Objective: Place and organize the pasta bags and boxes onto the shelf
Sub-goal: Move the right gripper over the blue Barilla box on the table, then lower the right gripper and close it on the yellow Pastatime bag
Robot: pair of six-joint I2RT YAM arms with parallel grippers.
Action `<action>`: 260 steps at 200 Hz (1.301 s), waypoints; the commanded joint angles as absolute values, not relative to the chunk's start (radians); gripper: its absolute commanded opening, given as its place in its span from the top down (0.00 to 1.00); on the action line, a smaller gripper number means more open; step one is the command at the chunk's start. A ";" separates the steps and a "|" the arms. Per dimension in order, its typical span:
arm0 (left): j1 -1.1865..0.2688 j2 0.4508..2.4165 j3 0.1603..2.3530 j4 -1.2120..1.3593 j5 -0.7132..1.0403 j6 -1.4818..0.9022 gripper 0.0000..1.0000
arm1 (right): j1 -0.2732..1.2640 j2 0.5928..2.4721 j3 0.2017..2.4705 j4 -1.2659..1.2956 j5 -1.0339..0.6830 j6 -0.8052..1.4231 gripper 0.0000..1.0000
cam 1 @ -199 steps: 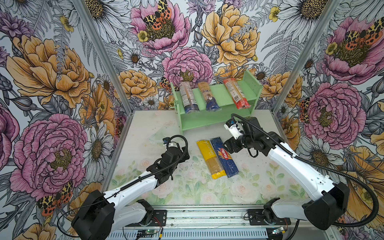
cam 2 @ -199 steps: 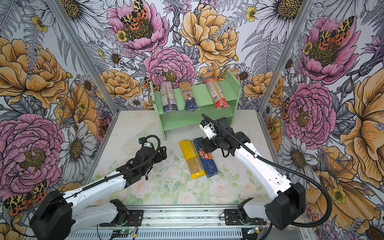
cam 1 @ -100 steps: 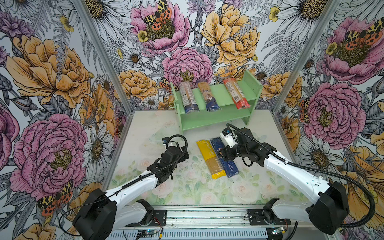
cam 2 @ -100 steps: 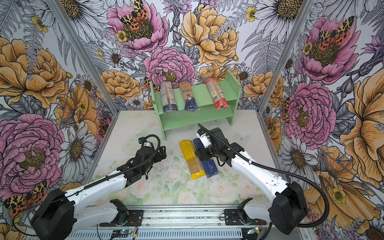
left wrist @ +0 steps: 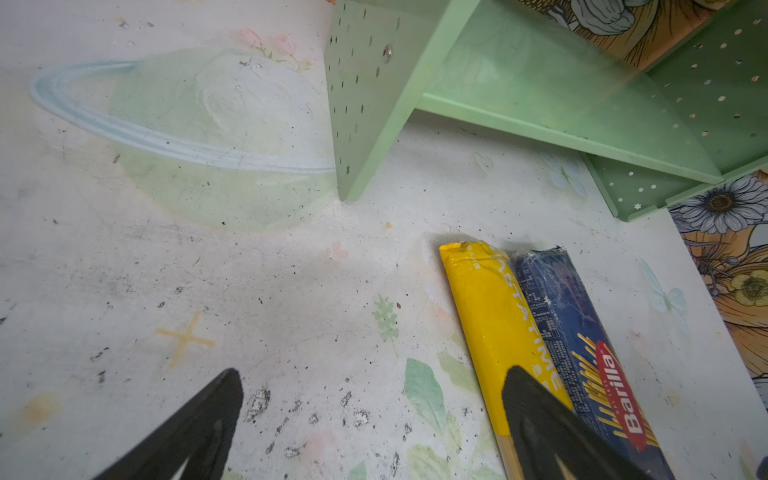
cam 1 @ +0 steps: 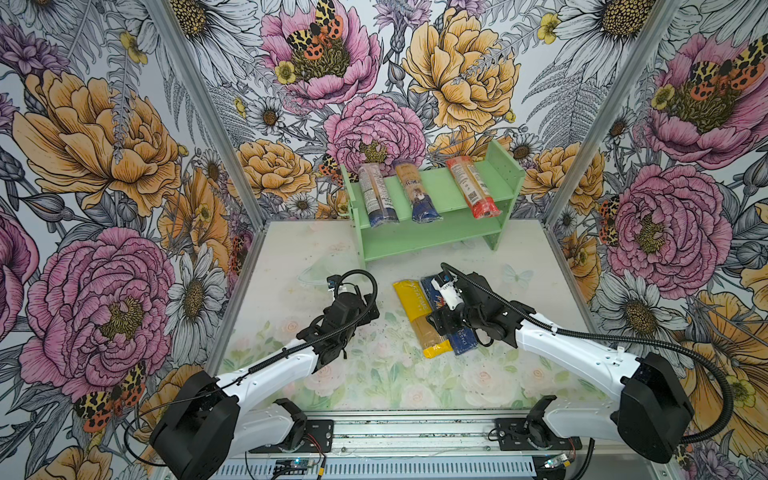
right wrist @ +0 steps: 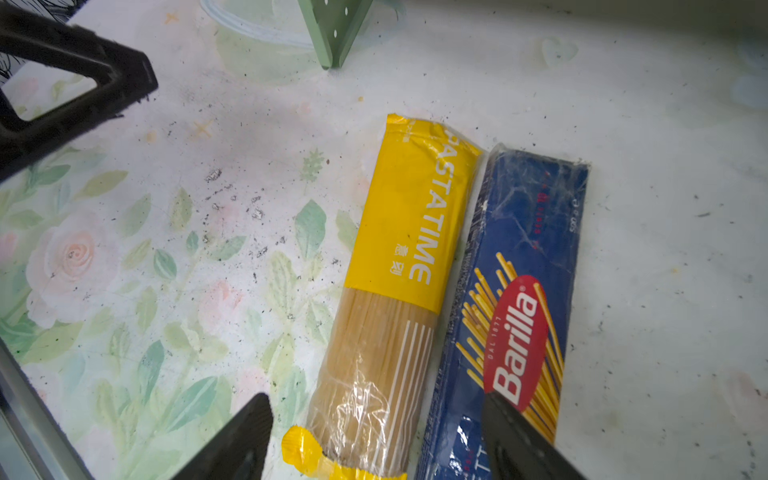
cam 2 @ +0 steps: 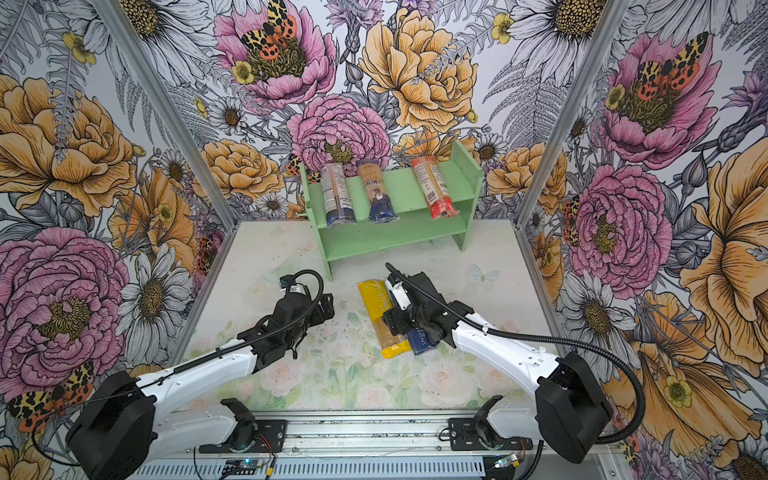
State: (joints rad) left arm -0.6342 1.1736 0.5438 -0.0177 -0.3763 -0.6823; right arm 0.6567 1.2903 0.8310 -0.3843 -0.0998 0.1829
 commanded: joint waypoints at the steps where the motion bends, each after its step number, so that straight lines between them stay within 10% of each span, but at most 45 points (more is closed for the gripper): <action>1: -0.631 1.171 0.529 0.006 -0.360 -0.686 0.01 | 0.675 1.305 0.799 -0.304 -0.064 0.229 0.19; 260: -0.643 1.174 0.555 -0.043 -0.345 -0.703 0.01 | 0.787 1.414 0.596 -0.096 0.084 0.382 0.19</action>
